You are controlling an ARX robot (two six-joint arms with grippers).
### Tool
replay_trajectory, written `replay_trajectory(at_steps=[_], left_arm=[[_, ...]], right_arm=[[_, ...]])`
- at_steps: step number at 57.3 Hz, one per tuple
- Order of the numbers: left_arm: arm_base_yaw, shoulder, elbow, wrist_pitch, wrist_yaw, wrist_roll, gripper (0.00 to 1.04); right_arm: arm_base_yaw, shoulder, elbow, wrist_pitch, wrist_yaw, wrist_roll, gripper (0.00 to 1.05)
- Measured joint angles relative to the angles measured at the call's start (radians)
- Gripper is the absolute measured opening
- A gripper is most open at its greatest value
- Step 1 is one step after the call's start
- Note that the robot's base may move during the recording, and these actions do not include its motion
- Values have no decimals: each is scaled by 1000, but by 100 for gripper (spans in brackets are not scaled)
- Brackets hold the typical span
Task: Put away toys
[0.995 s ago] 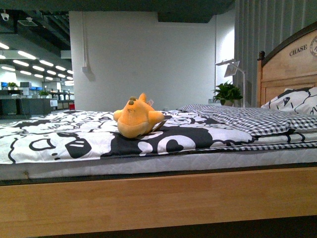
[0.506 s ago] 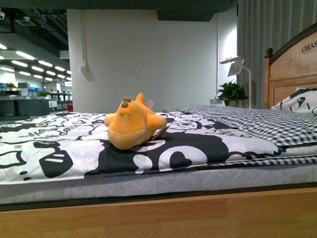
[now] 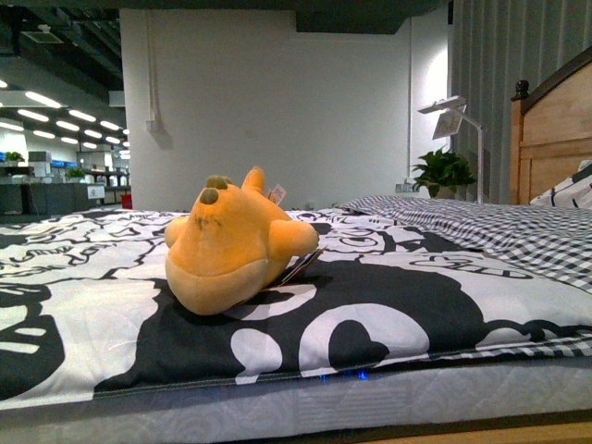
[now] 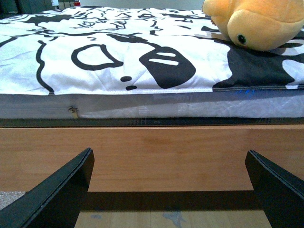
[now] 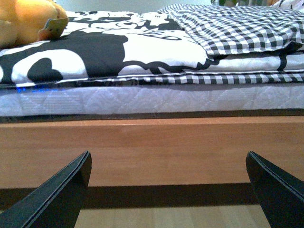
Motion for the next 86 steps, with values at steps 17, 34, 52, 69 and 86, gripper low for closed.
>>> replay_trajectory(at_steps=[17, 34, 52, 69, 86], left_arm=[[0, 0, 0, 0, 0, 0, 98], [0, 0, 0, 0, 1, 0, 98], [0, 0, 0, 0, 3, 0, 98], [0, 1, 0, 0, 2, 0, 98], [-1, 0, 0, 0, -4, -1, 98]], right_arm=[[0, 0, 0, 0, 0, 0, 98], [0, 0, 0, 0, 0, 0, 98], [0, 0, 0, 0, 3, 0, 98], [0, 0, 0, -1, 3, 0, 98], [0, 0, 0, 0, -5, 0, 98]])
